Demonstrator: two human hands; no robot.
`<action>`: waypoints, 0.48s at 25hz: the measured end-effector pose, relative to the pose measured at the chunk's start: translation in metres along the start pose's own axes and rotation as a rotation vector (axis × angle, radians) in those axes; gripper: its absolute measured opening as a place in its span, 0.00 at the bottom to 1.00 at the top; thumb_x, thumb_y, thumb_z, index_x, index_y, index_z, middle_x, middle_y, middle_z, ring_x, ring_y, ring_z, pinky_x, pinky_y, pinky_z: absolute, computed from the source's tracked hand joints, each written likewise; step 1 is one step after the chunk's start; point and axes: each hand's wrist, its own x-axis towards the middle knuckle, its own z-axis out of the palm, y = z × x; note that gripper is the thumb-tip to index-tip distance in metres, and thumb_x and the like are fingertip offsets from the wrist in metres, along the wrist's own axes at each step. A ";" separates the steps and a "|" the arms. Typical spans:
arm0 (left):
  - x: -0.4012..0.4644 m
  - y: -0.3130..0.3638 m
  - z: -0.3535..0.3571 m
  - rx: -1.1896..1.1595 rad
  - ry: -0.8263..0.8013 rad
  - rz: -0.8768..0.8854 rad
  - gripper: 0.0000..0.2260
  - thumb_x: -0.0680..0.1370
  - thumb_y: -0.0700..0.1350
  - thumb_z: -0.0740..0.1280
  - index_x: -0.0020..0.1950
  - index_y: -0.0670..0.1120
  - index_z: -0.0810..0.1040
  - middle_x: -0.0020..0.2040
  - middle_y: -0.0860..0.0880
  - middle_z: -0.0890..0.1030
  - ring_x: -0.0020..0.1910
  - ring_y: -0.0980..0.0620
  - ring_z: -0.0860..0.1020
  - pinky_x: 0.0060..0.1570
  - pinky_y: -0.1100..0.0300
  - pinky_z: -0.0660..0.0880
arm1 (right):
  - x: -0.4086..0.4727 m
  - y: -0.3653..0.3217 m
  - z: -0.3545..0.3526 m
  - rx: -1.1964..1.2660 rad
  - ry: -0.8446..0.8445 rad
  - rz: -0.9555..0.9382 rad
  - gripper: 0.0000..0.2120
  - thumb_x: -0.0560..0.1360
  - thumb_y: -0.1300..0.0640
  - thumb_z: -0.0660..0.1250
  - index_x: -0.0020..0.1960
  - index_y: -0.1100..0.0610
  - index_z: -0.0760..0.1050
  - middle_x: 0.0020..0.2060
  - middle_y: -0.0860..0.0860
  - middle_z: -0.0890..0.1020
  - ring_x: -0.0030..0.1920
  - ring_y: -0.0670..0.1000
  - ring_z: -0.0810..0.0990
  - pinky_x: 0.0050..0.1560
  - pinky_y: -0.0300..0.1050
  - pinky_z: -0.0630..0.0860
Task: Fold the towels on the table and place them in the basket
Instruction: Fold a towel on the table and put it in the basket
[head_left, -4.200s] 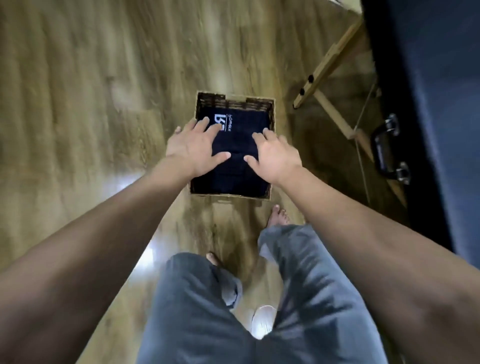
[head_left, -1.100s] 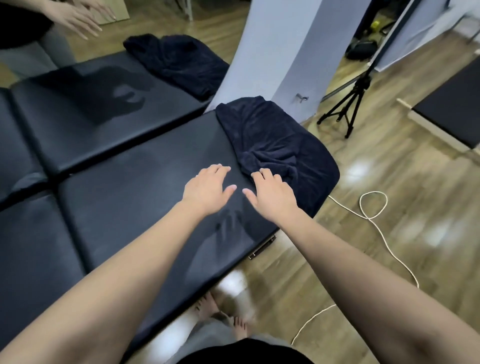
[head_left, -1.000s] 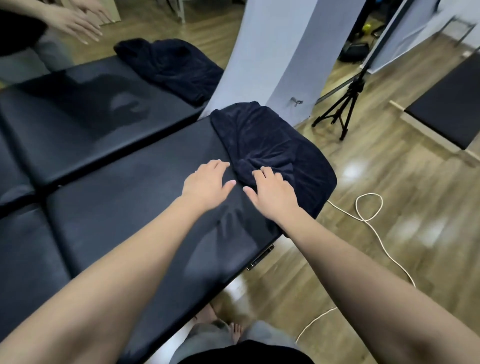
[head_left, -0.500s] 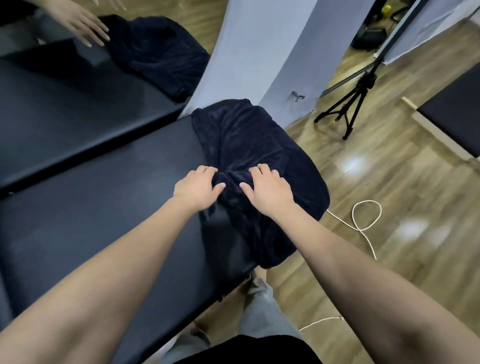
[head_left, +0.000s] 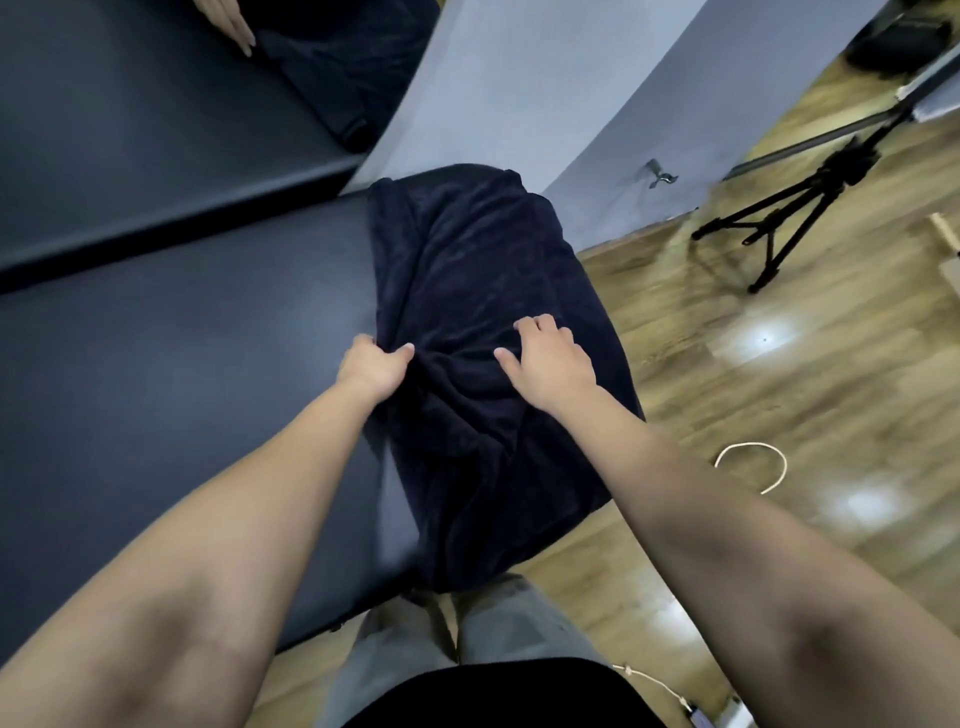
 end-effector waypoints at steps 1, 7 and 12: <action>0.007 -0.001 0.001 -0.036 0.013 -0.029 0.29 0.79 0.56 0.69 0.73 0.40 0.67 0.69 0.44 0.75 0.65 0.41 0.76 0.64 0.52 0.73 | 0.003 0.002 0.004 -0.005 -0.018 -0.009 0.26 0.83 0.41 0.58 0.74 0.56 0.66 0.69 0.55 0.70 0.65 0.61 0.72 0.59 0.56 0.74; 0.027 -0.003 0.015 -0.278 -0.018 -0.145 0.17 0.76 0.55 0.73 0.56 0.44 0.81 0.52 0.45 0.84 0.50 0.44 0.83 0.58 0.49 0.80 | 0.009 0.003 0.025 -0.066 -0.033 -0.052 0.27 0.82 0.40 0.59 0.75 0.55 0.66 0.74 0.55 0.68 0.69 0.62 0.68 0.68 0.57 0.66; 0.028 -0.008 0.009 -0.282 0.043 -0.104 0.15 0.82 0.53 0.65 0.62 0.45 0.80 0.56 0.46 0.83 0.54 0.43 0.81 0.61 0.50 0.77 | 0.012 0.005 0.027 0.013 -0.005 0.032 0.29 0.81 0.38 0.60 0.76 0.53 0.65 0.79 0.56 0.60 0.74 0.63 0.62 0.72 0.61 0.61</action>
